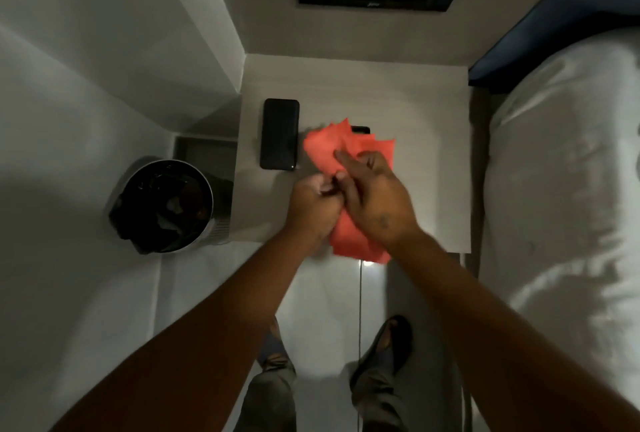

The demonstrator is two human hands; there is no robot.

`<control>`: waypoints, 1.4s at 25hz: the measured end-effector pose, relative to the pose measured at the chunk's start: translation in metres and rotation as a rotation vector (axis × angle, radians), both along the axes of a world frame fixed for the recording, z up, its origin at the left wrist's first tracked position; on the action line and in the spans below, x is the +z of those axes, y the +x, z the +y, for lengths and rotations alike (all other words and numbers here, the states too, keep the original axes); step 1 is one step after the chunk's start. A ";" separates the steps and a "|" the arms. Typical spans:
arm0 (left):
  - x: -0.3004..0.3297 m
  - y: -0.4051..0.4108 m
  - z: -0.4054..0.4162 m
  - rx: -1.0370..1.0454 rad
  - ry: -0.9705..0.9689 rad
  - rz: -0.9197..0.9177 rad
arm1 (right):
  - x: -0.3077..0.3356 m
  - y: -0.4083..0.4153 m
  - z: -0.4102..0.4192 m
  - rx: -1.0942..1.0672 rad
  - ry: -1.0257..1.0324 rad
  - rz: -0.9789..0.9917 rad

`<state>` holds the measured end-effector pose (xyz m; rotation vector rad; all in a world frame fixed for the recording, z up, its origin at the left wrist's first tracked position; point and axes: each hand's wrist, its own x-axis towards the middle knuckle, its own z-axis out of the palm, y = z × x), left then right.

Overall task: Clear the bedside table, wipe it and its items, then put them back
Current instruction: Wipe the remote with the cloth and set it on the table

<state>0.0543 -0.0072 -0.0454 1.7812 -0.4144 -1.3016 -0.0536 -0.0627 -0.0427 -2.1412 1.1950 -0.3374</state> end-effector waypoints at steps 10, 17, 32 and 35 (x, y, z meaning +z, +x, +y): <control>0.015 -0.014 -0.015 -0.018 -0.008 0.158 | 0.025 -0.009 -0.039 -0.332 0.052 -0.123; 0.027 -0.006 -0.037 0.060 -0.078 0.314 | 0.066 -0.038 -0.011 -0.802 1.278 -0.936; -0.054 0.017 -0.057 0.067 0.224 -0.083 | 0.030 -0.099 -0.009 -1.058 0.875 -0.687; -0.059 0.015 -0.055 0.019 0.247 -0.233 | 0.001 -0.102 -0.017 -0.859 0.392 -0.337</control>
